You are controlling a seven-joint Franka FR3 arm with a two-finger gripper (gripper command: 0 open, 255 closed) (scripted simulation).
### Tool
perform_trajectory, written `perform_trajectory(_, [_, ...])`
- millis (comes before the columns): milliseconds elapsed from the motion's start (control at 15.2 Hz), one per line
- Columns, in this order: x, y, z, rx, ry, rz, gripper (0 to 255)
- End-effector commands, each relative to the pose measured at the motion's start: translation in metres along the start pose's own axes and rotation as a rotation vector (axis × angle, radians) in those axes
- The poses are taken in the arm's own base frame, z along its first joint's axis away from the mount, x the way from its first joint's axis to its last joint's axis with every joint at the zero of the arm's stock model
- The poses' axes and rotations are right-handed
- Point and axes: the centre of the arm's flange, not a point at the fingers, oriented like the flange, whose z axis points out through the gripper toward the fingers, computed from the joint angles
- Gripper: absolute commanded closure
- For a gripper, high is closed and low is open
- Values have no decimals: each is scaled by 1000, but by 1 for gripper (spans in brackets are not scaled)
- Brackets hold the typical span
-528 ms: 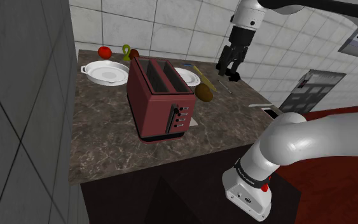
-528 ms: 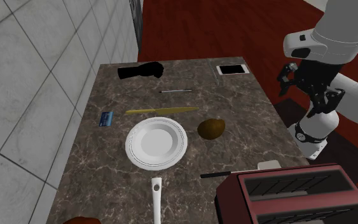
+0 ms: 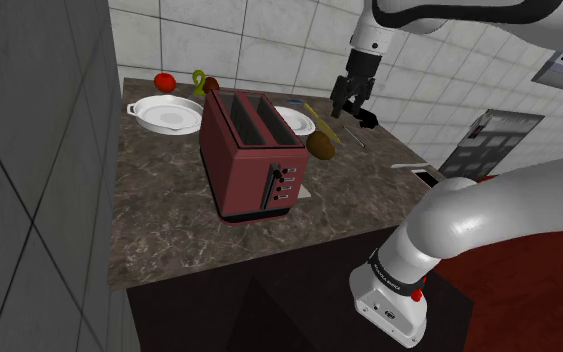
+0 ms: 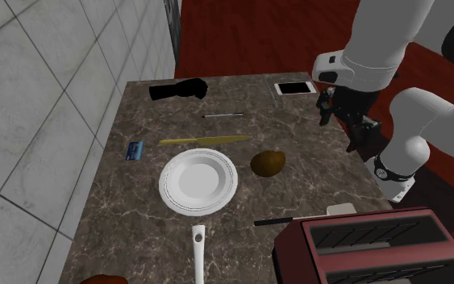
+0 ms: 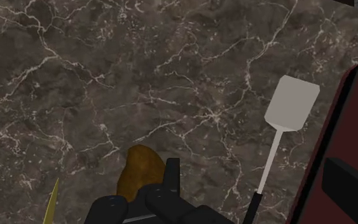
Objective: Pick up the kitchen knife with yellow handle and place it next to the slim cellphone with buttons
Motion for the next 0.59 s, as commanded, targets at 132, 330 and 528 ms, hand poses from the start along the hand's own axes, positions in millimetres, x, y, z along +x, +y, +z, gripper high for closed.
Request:
perform_trajectory(132, [39,33,16,-3,0,41,0])
perform_trajectory(330, [67,58,28,-5,0,71,0])
perform_trajectory(528, [94,84,41,-7,-1,102,0])
